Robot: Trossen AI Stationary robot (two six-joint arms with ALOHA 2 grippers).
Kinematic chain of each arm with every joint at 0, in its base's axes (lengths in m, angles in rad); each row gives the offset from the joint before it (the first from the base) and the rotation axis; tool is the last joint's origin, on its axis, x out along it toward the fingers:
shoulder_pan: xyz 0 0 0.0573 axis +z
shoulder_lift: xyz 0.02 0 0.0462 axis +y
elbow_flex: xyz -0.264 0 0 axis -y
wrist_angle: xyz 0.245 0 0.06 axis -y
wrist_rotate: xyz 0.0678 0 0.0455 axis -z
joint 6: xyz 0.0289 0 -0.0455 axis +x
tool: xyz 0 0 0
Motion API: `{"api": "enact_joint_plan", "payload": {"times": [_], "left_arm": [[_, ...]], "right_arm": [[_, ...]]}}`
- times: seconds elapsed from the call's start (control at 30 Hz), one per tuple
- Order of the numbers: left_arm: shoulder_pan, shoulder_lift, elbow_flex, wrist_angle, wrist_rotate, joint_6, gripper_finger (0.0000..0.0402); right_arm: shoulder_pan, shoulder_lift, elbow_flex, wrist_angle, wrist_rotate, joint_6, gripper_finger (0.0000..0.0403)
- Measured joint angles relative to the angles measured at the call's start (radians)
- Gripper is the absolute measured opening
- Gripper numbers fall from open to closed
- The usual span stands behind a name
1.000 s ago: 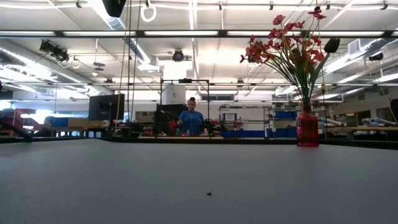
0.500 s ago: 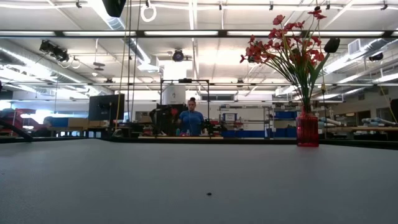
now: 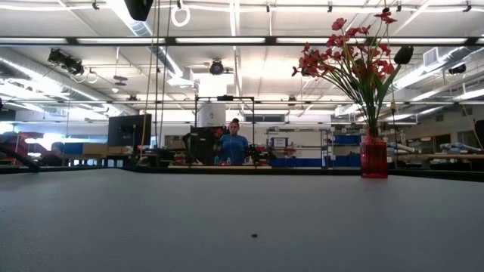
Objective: Sort flowers into vase by color
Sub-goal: Put the white flowers into the transparent vase, then return to home position
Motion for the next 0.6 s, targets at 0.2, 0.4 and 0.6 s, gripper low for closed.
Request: {"api": "enact_joint_plan", "payload": {"times": [0.2,0.4,0.6], "left_arm": [[0.0,0.0,0.0,0.0,0.0,0.0,0.0203],[0.0,0.0,0.0,0.0,0.0,0.0,0.0203],[0.0,0.0,0.0,0.0,0.0,0.0,0.0203]], "right_arm": [[0.0,-0.002,0.0,-0.084,0.046,-0.02,0.0005],[0.0,-0.054,-0.001,0.022,0.221,0.047,0.0037],[0.0,-0.094,0.0,0.109,0.614,0.079,0.0027]]}}
